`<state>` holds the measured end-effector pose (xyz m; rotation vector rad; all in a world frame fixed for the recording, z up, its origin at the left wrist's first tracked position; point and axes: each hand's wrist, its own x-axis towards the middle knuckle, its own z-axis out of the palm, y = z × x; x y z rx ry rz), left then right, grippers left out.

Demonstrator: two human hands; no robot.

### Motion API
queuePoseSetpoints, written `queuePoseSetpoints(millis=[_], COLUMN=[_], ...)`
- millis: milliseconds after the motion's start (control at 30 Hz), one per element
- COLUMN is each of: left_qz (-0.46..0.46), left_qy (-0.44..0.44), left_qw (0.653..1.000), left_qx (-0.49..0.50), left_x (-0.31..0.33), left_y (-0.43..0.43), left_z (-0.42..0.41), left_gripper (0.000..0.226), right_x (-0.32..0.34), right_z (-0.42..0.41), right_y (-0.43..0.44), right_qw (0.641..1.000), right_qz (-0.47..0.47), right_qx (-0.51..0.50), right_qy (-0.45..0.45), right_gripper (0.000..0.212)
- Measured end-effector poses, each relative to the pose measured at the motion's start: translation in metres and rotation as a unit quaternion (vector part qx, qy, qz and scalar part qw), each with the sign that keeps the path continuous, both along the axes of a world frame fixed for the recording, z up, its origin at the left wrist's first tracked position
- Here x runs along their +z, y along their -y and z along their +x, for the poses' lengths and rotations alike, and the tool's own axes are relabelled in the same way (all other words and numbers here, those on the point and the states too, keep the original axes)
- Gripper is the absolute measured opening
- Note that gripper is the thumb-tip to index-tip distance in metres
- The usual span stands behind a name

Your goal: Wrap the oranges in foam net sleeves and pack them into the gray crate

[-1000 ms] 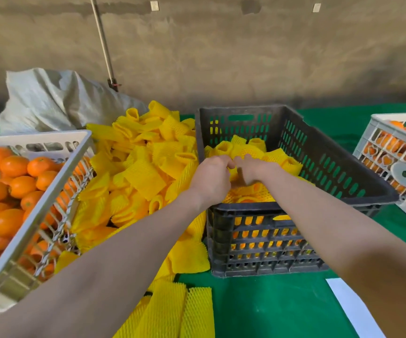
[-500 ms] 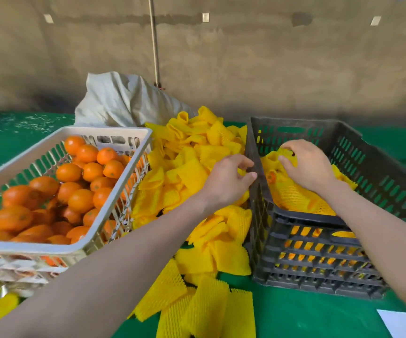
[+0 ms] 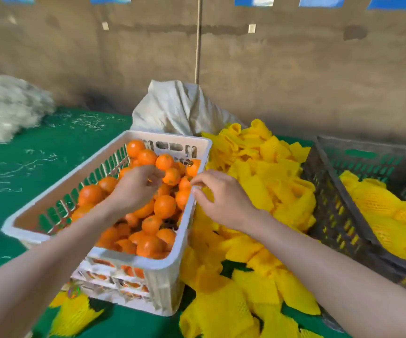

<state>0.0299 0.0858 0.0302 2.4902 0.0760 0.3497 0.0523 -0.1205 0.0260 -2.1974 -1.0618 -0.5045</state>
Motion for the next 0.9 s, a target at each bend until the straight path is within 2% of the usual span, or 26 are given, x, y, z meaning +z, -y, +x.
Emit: queuePoseSetpoints(millis=[100, 167, 333, 500, 567, 633, 767, 900], left_qz=[0.092, 0.148, 0.216, 0.248, 0.256, 0.224, 0.213, 0.201], left_qy=[-0.048, -0.091, -0.142, -0.231, -0.274, -0.287, -0.244, -0.201], left_qw=[0.992, 0.981, 0.964, 0.940, 0.927, 0.931, 0.946, 0.959], left_qx=[0.076, 0.090, 0.064, 0.028, -0.001, 0.000, 0.020, 0.015], left_x=[-0.010, -0.018, -0.040, -0.072, -0.087, -0.096, -0.102, -0.102], left_y=[-0.073, -0.104, -0.131, -0.142, -0.148, -0.152, -0.156, -0.155], left_z=[0.021, 0.041, 0.106, 0.154, 0.167, 0.176, 0.179, 0.170], left_gripper=[0.030, 0.037, 0.056, 0.078, 0.083, 0.085, 0.083, 0.073], right_x=[-0.007, -0.012, -0.032, -0.065, -0.079, -0.087, -0.090, -0.090], right_z=[0.037, 0.070, 0.144, 0.183, 0.191, 0.198, 0.205, 0.205], right_y=[-0.064, -0.103, -0.172, -0.196, -0.201, -0.204, -0.201, -0.196], right_qw=[0.996, 0.988, 0.941, 0.897, 0.885, 0.883, 0.887, 0.909], right_qz=[-0.042, -0.103, -0.268, -0.340, -0.375, -0.389, -0.395, -0.372], right_qx=[-0.020, -0.051, -0.110, -0.141, -0.151, -0.158, -0.145, -0.128], right_qy=[-0.071, -0.100, -0.174, -0.246, -0.230, -0.210, -0.189, -0.140], right_gripper=[0.024, 0.034, 0.062, 0.074, 0.079, 0.083, 0.087, 0.082])
